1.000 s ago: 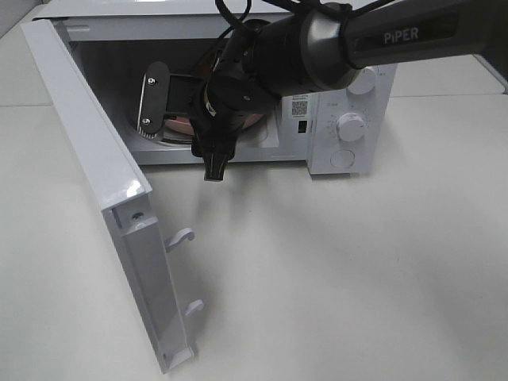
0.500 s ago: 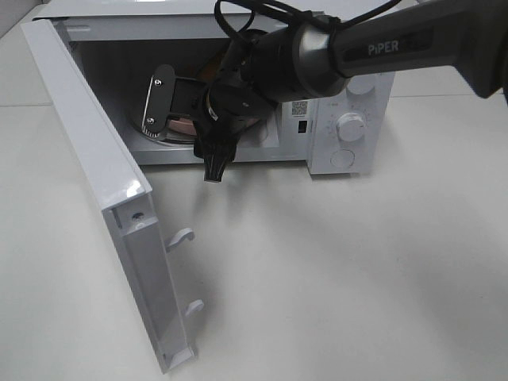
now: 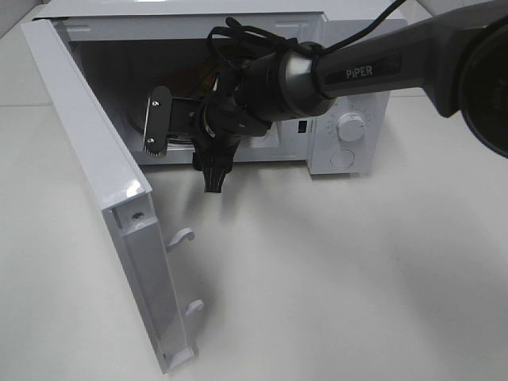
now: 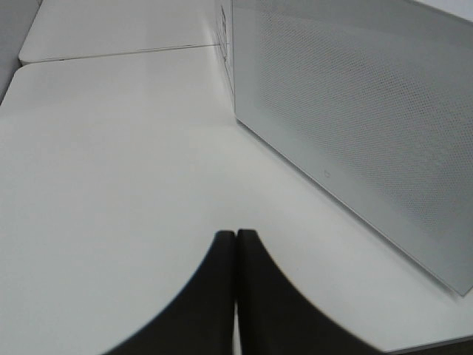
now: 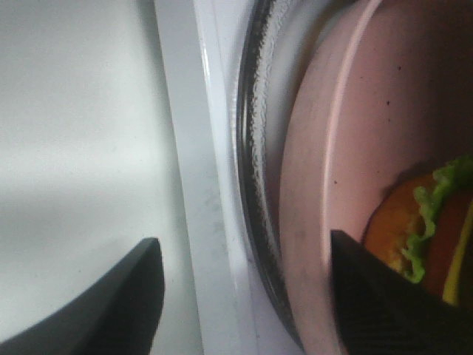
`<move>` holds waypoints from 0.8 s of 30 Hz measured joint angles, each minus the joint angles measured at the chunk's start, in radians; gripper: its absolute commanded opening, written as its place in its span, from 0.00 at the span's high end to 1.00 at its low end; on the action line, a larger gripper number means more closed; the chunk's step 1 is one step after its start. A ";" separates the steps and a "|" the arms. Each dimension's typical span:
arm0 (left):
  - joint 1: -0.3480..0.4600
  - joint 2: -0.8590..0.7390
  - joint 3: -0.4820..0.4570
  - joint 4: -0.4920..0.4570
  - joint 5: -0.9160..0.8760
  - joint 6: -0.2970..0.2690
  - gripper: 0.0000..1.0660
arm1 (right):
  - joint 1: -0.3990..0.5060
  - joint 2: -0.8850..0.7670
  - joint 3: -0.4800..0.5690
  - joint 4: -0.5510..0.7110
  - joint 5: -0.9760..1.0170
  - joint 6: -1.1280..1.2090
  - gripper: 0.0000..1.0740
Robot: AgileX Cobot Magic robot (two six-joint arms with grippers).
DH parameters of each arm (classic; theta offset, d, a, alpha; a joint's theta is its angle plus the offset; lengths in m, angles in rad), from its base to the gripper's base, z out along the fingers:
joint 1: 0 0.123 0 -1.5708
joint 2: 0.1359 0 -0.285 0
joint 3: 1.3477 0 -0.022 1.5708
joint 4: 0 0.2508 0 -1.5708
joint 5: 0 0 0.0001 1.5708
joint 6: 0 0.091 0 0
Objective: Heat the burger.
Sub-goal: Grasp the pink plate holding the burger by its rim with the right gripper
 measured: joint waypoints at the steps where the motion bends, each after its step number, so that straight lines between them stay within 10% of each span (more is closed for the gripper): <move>1: 0.000 0.000 0.000 0.000 0.000 0.000 1.00 | -0.002 0.001 -0.002 -0.002 -0.003 0.002 0.42; 24: 0.000 0.000 0.000 0.000 0.000 0.000 1.00 | -0.022 0.040 -0.007 -0.015 -0.058 0.018 0.48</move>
